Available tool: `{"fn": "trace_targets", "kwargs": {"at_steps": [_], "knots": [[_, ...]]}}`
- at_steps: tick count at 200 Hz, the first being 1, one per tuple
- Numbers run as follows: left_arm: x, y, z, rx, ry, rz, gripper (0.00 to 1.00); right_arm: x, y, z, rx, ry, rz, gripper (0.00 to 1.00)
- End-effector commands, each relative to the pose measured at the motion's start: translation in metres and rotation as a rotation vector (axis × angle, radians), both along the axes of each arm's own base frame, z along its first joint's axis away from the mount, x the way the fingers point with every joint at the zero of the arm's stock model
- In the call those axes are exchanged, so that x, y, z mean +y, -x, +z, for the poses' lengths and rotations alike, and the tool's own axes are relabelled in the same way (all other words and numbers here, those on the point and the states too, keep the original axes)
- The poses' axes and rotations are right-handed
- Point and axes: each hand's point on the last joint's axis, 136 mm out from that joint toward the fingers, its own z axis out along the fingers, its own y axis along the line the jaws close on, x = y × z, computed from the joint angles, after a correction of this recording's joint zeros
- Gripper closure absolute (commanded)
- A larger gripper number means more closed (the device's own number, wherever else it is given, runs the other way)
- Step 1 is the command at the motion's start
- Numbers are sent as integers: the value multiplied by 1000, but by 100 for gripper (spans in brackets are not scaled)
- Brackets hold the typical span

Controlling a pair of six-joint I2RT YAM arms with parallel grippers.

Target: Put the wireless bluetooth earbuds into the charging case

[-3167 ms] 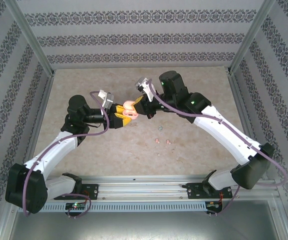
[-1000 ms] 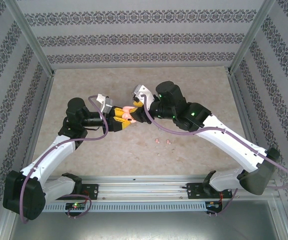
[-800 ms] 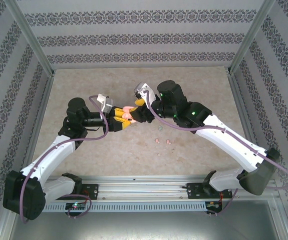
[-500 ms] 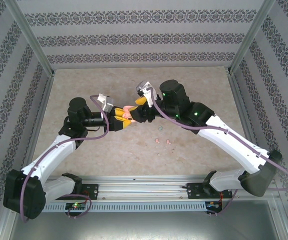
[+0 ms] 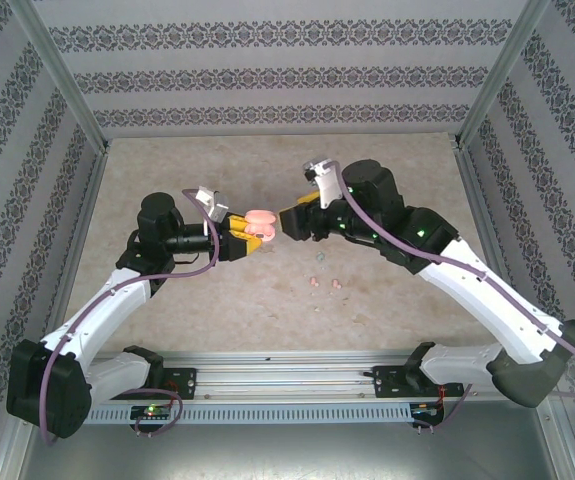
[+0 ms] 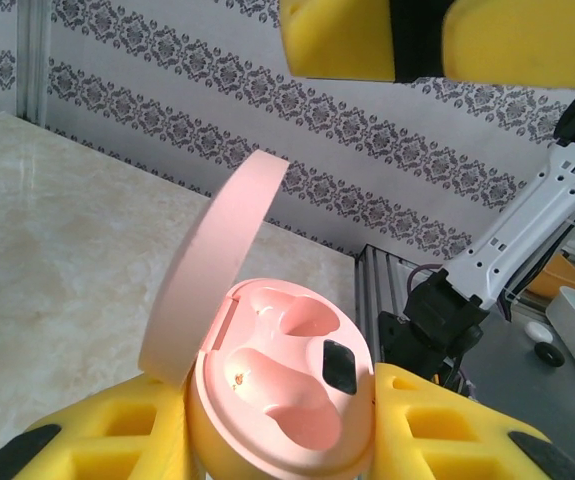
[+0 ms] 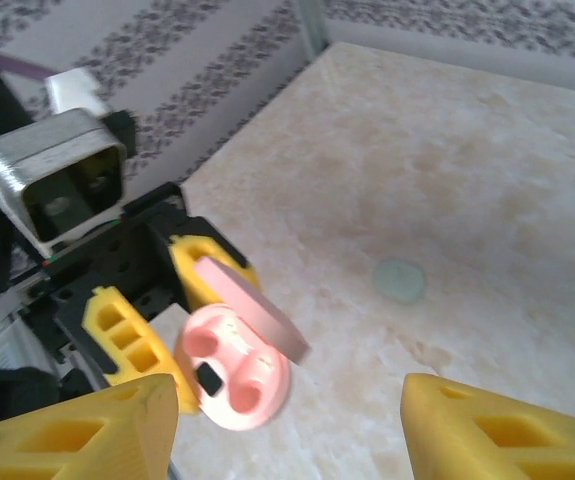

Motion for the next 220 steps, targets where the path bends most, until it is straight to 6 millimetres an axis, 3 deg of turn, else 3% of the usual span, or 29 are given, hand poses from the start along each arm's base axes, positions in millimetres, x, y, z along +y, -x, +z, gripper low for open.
{"fn": "trace_targets", "kwargs": {"at_steps": [1,26,41,72,99,154,220], "knots": [[3,-4,10,-39,-3,14,82,-38,-7,-15,96,53,-186,39],[3,-4,7,-33,-6,17,82,-59,-18,-59,245,74,-300,43],[4,-3,6,-30,-8,17,82,-63,-20,-97,348,114,-328,49],[5,-1,3,-27,-20,23,82,-53,-19,-165,510,233,-298,56],[6,1,1,-27,-31,28,82,-42,-17,-208,611,331,-251,58],[10,5,-3,-23,-46,41,82,-32,-8,-269,736,531,-153,58],[13,9,-6,-24,-62,54,82,-37,-5,-303,782,700,-121,60]]}}
